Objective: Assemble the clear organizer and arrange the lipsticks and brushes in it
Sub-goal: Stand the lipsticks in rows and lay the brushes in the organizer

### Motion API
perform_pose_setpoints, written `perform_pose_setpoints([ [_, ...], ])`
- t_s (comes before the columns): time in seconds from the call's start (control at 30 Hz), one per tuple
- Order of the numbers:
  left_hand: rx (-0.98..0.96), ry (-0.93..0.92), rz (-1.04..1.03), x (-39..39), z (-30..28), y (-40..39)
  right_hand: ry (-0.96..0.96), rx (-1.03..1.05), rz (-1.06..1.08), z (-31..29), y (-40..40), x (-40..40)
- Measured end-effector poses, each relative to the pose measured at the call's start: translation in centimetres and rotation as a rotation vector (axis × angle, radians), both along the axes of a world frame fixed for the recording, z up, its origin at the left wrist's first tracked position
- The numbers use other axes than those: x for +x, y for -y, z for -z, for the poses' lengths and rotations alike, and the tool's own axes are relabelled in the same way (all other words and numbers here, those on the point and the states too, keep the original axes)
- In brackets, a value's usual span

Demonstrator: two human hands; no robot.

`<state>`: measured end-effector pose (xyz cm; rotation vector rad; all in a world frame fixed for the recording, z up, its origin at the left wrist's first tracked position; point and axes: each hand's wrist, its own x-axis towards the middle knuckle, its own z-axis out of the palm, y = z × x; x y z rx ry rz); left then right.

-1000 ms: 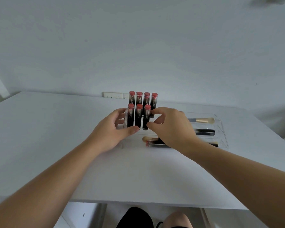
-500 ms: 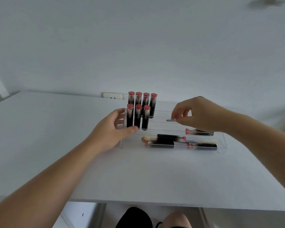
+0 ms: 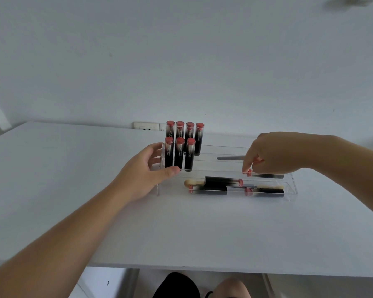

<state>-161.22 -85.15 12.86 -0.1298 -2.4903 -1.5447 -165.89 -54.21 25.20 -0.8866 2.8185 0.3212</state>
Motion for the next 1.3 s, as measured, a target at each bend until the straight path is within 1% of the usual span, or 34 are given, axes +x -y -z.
perform_pose_setpoints([
  [0.17, 0.001, 0.006, 0.005, 0.0, 0.0, 0.0, -0.006, -0.004, -0.013, -0.2, -1.1, 0.2],
  [0.3, -0.001, 0.002, 0.010, 0.1, 0.0, 0.0, -0.064, -0.004, -0.097, -0.3, -2.1, -0.1],
  [0.5, -0.007, -0.007, 0.008, 0.1, -0.1, 0.0, -0.055, -0.158, -0.076, -0.8, -2.9, -0.1],
  [0.57, -0.009, -0.004, 0.007, 0.2, -0.1, 0.0, -0.043, -0.250, -0.069, -1.0, -2.9, 0.0],
  [0.7, -0.002, -0.001, 0.002, 0.2, -0.2, -0.1, 0.042, -0.590, -0.030, -1.6, -2.3, 0.5],
  [0.77, 0.000, 0.000, 0.001, 0.1, -0.1, -0.1, 0.098, -0.688, -0.027, -1.7, -1.5, 0.7],
  [0.83, -0.002, 0.001, 0.001, 0.1, -0.1, -0.1, 0.129, -0.712, -0.030, -1.5, -0.7, 0.9],
  [1.1, 0.011, -0.004, 0.010, 0.1, -0.1, 0.0, 0.131, -0.777, -0.046, -0.7, 2.5, 1.1],
  [1.3, 0.013, -0.009, 0.015, 0.2, -0.1, 0.0, 0.133, -0.775, -0.077, -0.1, 3.8, 1.3],
])
